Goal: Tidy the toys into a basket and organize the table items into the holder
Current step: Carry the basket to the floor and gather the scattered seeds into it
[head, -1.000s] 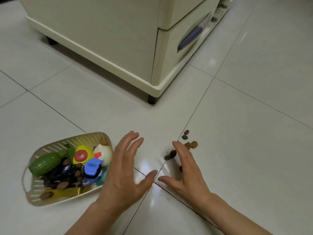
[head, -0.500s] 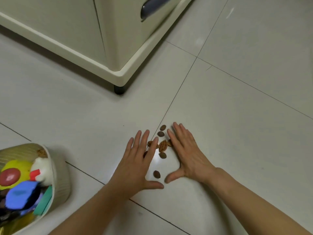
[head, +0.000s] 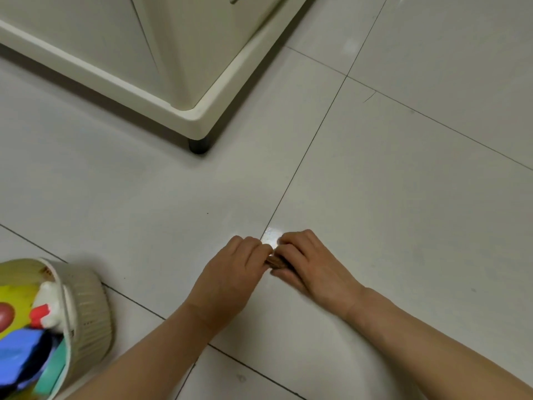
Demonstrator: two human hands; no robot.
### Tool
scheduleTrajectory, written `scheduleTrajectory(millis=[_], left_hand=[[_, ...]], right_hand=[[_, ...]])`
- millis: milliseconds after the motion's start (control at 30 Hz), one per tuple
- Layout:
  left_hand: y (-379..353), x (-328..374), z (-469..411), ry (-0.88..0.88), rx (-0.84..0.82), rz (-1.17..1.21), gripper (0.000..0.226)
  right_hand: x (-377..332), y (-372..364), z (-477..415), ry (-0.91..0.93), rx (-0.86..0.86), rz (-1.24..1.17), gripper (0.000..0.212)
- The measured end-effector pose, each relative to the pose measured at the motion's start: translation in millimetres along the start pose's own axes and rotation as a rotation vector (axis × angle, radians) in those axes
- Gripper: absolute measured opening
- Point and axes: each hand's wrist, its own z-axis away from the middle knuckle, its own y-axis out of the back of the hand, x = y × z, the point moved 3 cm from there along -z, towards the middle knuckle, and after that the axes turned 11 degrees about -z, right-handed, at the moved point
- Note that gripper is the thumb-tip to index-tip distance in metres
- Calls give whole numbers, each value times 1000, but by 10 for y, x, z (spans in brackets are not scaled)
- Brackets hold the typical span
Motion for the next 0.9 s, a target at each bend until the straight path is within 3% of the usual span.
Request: scheduleTrajectory(millis=[133,233,367,433,567,667,733,833,900], left_hand=[[-28,-24,41,31,-88,-46,4],[2,-40,47,59,-85,-110,16],[14,-51,23,171,-144,-101,20],[42,-15,-38,222,-215,-76,7],[225,31,41,273,-248,108,7],[630,31,319,420,-238,258,28],[1023,-30,462,534,-114,378,44],[1574,-322,644,759,176,455,20],[1865,-546,754,858,306,442,18]], right_hand=[[-33,-32,28,58,114,155,28],[-71,-11,44,31,199,231,25],[-129,18,-24,-31,136,255,24],[-137,47,-32,-101,70,214,28],[-421,144,31,-269,-62,-24,38],[-860,200,-41,-242,-28,-258,32],[-1229,237,-203,-177,4,-318,22],[-1837,262,-585,-94,33,-422,16],[-2180,249,-842,-71,47,-516,15]])
